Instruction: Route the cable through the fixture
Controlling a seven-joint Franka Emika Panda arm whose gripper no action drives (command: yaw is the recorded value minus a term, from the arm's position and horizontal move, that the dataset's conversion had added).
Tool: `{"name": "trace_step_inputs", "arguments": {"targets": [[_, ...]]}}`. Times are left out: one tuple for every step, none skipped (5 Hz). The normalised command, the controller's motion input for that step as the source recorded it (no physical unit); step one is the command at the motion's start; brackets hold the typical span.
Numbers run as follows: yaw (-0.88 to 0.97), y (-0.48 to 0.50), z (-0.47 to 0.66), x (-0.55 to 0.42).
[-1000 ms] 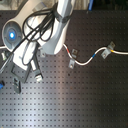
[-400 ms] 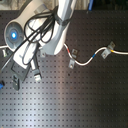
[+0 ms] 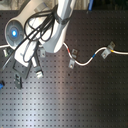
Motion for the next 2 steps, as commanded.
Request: {"name": "trace_step_inputs", "arguments": {"targets": [[-0.19, 0.017, 0.45, -0.159], [-0.23, 0.065, 0.23, -0.172]]}}
